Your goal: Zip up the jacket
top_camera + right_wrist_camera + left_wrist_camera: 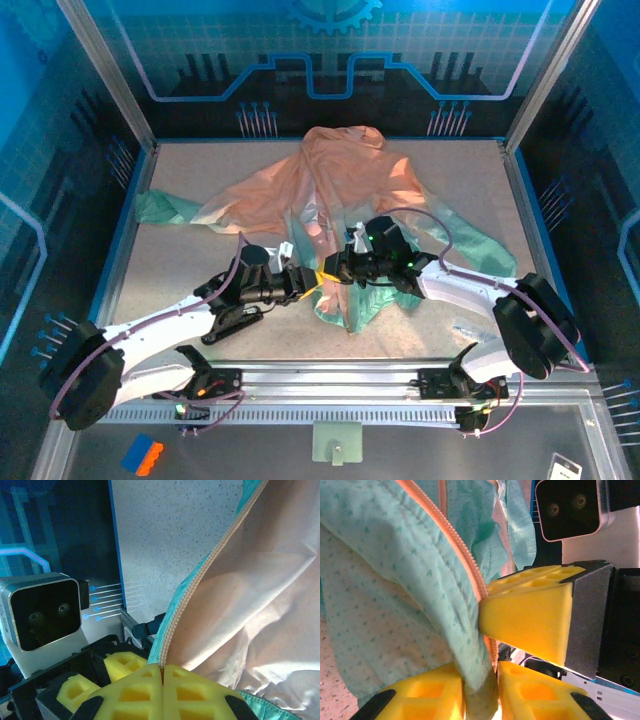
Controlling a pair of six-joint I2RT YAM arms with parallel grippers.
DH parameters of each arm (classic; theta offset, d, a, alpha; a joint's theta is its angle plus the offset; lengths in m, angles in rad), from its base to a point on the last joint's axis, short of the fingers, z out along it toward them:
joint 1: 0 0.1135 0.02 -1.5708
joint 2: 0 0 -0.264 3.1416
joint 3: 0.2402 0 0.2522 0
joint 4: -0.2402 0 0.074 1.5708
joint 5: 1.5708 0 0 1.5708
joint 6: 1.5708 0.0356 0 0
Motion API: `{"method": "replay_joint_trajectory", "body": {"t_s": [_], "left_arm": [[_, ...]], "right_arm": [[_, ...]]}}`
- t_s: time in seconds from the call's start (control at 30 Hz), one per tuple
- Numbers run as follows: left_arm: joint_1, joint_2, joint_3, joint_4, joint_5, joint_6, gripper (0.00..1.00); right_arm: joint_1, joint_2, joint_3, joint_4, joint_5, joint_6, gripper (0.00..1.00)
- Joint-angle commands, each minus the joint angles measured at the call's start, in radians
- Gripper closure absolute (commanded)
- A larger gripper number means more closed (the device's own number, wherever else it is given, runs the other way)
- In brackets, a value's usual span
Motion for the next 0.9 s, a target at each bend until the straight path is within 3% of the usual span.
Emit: {"method": "replay_joint_trajectory", "body": {"t_s": [0.0,0.17,0.27,0.4,0.63,0.87], "left_arm": [[-0.001,0.004,-0.015,0.026,-0.016,-0.003,0.78],[0.005,-0.001,-0.019,0.02,-0.021,-0.004,0.64],[0.01,-0.004,-0.017,0.026,-0.015,-0.004,0.65],[0.018,-0.005,-0.019,0.034,-0.005,-0.004,0.73],[0.031,-0.01,-0.026,0.033,0.002,-0.007,0.69],[0.035,-0.004,-0.03,0.039,0.015,-0.007,0.74]], "right_arm": [[0.014,0.0,-0.011,0.014,0.005,0.011,1.0],[0.014,-0.004,-0.016,0.014,0.004,0.011,1.0],[0.014,-0.007,-0.019,0.014,0.005,0.011,1.0],[0.014,-0.007,-0.026,0.012,0.009,0.007,1.0],[0.014,-0.011,-0.035,0.014,0.012,0.01,1.0],[0.015,-0.014,-0.023,0.008,0.013,0.007,1.0]]}}
